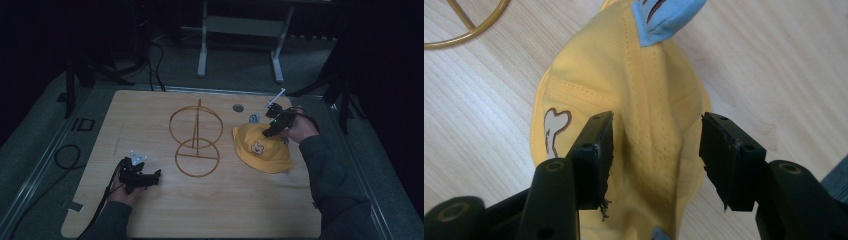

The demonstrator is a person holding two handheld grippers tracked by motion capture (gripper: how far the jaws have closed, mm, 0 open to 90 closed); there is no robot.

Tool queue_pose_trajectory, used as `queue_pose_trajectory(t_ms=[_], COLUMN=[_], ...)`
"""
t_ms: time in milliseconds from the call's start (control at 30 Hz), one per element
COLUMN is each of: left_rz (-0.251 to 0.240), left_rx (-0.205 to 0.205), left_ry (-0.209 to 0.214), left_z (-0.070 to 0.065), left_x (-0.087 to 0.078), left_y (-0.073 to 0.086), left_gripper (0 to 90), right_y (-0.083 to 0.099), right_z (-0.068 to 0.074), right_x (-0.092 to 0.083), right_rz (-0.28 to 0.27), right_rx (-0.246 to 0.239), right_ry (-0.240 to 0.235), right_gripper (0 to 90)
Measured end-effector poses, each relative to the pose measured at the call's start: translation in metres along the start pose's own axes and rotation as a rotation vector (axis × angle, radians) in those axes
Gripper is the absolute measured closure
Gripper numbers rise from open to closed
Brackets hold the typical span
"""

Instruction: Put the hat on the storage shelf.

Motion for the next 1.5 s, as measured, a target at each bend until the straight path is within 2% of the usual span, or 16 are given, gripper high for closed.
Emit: queue_pose_trajectory(t_ms=[100, 167, 200, 233, 333, 600, 633, 700, 767, 867, 1100, 1267, 1500], left_rz=[0.000, 0.000, 0.000, 0.000, 0.000, 0.000, 0.000, 0.000, 0.000, 0.000, 0.000, 0.000, 0.000], left_rx=[0.000, 0.000, 0.000, 0.000, 0.000, 0.000, 0.000, 0.000, 0.000, 0.000, 0.000, 0.000, 0.000], left_ry=[0.000, 0.000, 0.000, 0.000, 0.000, 0.000, 0.000, 0.000, 0.000, 0.000, 0.000, 0.000, 0.000], left_z=[0.000, 0.000, 0.000, 0.000, 0.000, 0.000, 0.000, 0.000, 0.000, 0.000, 0.000, 0.000, 0.000], left_x=[0.000, 0.000, 0.000, 0.000, 0.000, 0.000, 0.000, 0.000, 0.000, 0.000, 0.000, 0.000, 0.000], left_y=[0.000, 0.000, 0.000, 0.000, 0.000, 0.000, 0.000, 0.000, 0.000, 0.000, 0.000, 0.000, 0.000], left_gripper=[8.9, 8.9, 8.9, 8.9, 8.9, 8.9, 8.9, 8.9, 8.9, 8.9, 8.9, 8.9, 8.9], right_y=[-0.002, -0.003, -0.002, -0.001, 0.000, 0.000, 0.000, -0.001, -0.001, -0.002, -0.002, -0.004, -0.006], right_z=[-0.001, 0.000, 0.004, 0.005, 0.011, 0.023, 0.023, 0.025, 0.026, 0.029, 0.030, 0.032, 0.035], right_x=[0.006, 0.009, 0.011, 0.012, 0.013, 0.001, 0.001, -0.005, -0.007, -0.014, -0.024, -0.039, -0.055], right_rz=[0.027, 0.049, 0.070, 0.082, 0.116, 0.127, 0.127, 0.112, 0.111, 0.087, 0.071, 0.024, -0.003], right_rx=[0.011, 0.016, 0.006, -0.011, -0.063, -0.163, -0.163, -0.193, -0.200, -0.246, -0.275, -0.302, -0.331], right_ry=[-0.019, -0.048, -0.083, -0.092, -0.096, -0.060, -0.060, -0.051, -0.049, -0.057, -0.041, -0.043, -0.046], right_gripper=[49.5, 59.0, 66.4, 72.4, 77.9, 79.9, 79.9, 79.8, 79.7, 79.7, 79.7, 79.4, 79.3])
Point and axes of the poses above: each handheld gripper's, and its own axes: x roughly forward along the jaws, y roughly out of its underside, z roughly to its left, the point moved 9 cm from there along x, roughly forward along the jaws, and after that the axes turned 6 degrees about x, right-handed, at the moved point
